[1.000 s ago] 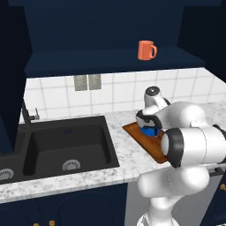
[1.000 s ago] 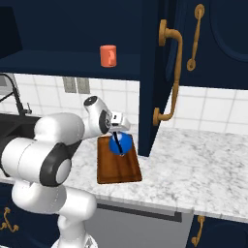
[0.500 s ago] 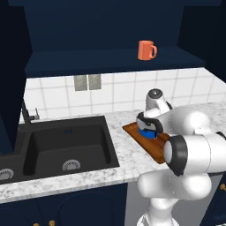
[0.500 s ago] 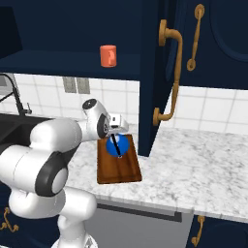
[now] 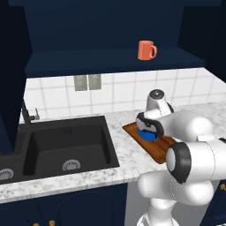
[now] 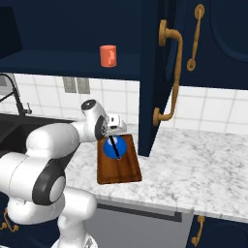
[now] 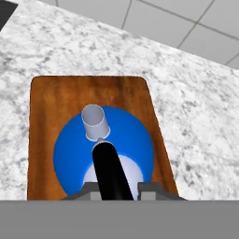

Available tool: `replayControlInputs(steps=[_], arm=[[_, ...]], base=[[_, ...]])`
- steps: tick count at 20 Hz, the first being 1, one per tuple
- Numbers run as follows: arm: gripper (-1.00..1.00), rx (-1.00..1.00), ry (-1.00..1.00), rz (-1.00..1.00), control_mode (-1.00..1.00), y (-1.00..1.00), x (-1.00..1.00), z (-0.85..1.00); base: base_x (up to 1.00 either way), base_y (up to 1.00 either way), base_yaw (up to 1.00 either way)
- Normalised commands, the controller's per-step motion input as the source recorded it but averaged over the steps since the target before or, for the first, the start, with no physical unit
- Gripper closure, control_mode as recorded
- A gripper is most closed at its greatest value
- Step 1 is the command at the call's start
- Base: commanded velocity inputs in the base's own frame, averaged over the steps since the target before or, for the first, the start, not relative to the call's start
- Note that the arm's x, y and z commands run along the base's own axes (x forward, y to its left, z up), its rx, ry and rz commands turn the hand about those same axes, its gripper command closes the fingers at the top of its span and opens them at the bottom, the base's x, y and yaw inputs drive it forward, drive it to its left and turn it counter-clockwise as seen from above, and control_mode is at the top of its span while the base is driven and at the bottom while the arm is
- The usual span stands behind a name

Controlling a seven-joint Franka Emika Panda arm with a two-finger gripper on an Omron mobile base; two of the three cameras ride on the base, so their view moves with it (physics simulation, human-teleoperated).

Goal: Pick the kettle from the counter and place it on the tray. Then pick the mug from the cabinet and place it on the tray. Then close the cabinet doors.

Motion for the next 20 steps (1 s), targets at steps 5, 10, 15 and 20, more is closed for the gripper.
replayControlInputs(steps=[5, 10, 15, 20], arm=[[1.0, 0.0, 0.05, 0.06, -1.0, 0.17, 0.14, -0.3], [-1.0, 0.0, -0.05, 0.03, -1.0, 0.22, -0.01, -0.44], [-1.0, 0.0, -0.11, 0.0, -1.0, 0.01, -0.03, -0.1], [-1.0, 0.0, -0.14, 0.0, -1.0, 0.0, 0.0, 0.09]], base=[[0.0, 0.0, 0.0], [0.0, 0.0, 0.0], [0.0, 0.0, 0.0], [0.0, 0.0, 0.0]])
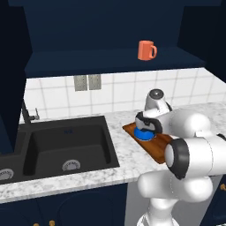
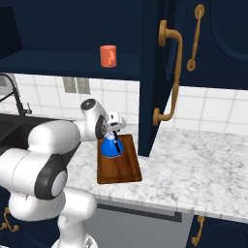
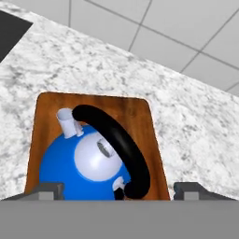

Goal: Pick the kettle from the counter and place it on the tray. Then pick the mug from the cabinet and place it on the tray. Then close the cabinet doors.

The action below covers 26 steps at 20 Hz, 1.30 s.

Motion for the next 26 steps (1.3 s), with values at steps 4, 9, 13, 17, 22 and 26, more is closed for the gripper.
replayControlInputs(steps=[4, 9, 13, 17, 22, 26], arm=[[-1.0, 0.0, -0.18, 0.0, -1.0, 0.0, -0.17, 0.63], [-1.0, 0.0, -0.03, 0.0, -1.0, 0.02, -0.47, 0.77], [-1.0, 0.0, 0.0, 0.0, -1.0, 0.01, -0.33, 0.95], [-1.0, 0.0, 0.0, 0.0, -1.0, 0.0, -0.39, 0.89], [-1.0, 0.0, 0.0, 0.0, -1.0, 0.01, -0.38, 0.81], [-1.0, 0.0, -0.02, 0.0, -1.0, 0.05, -0.54, 0.84]], base=[[0.0, 0.0, 0.0], [0.0, 0.0, 0.0], [0.0, 0.0, 0.0], [0.0, 0.0, 0.0], [0.0, 0.0, 0.0], [0.0, 0.0, 0.0]])
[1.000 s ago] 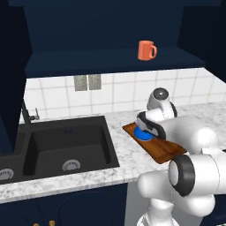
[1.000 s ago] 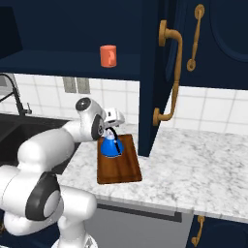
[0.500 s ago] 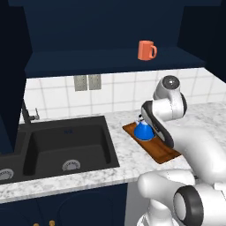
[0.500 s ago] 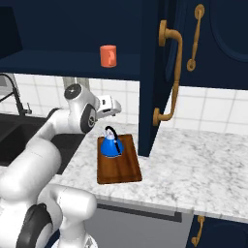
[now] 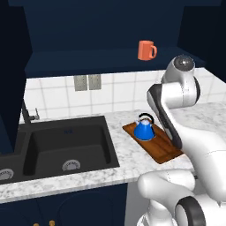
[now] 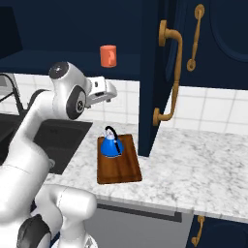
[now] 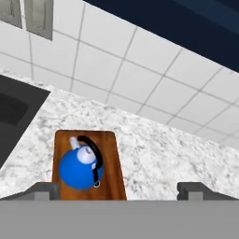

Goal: Pick the kettle from the counter and place it on the tray. Then pick the mug from the cabinet and place it on the tray. Then close the cabinet doors.

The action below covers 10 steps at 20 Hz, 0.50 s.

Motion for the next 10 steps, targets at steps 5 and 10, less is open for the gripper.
replayControlInputs(steps=[5, 10], arm=[[-1.0, 0.16, -0.14, 0.0, -1.0, 0.02, -0.93, 0.26], [-1.0, 0.27, -0.29, 0.01, -1.0, 0.06, -0.64, 0.48]], base=[[0.0, 0.0, 0.0], [0.0, 0.0, 0.0]])
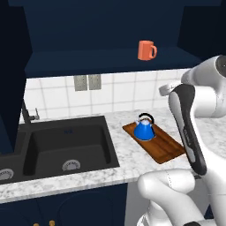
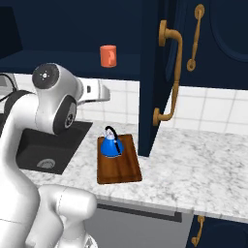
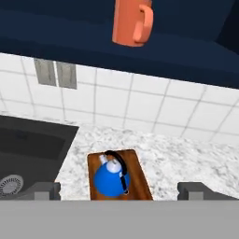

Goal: Pick the kettle from the counter and place it on the tray. Then pick the mug from the cabinet and place it on the tray. Then close the cabinet doors.

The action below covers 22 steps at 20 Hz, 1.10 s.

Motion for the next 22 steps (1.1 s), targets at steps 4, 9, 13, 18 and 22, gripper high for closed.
replayControlInputs(steps=[4, 9, 13, 18, 22], arm=[[-1.0, 0.12, -0.45, 0.04, -1.0, 0.05, 0.0, 0.76], [-1.0, 0.0, -0.22, 0.02, -1.0, 0.0, -0.03, 0.31], [-1.0, 0.0, -0.06, 0.0, -1.0, 0.04, 0.0, 0.13], [-1.0, 0.0, -0.1, 0.0, -1.0, 0.04, 0.07, 0.39], [-1.0, 0.0, -0.08, 0.02, -1.0, 0.18, 0.21, 0.31]], base=[[0.0, 0.0, 0.0], [0.0, 0.0, 0.0], [0.0, 0.0, 0.0], [0.0, 0.0, 0.0], [0.0, 0.0, 0.0]])
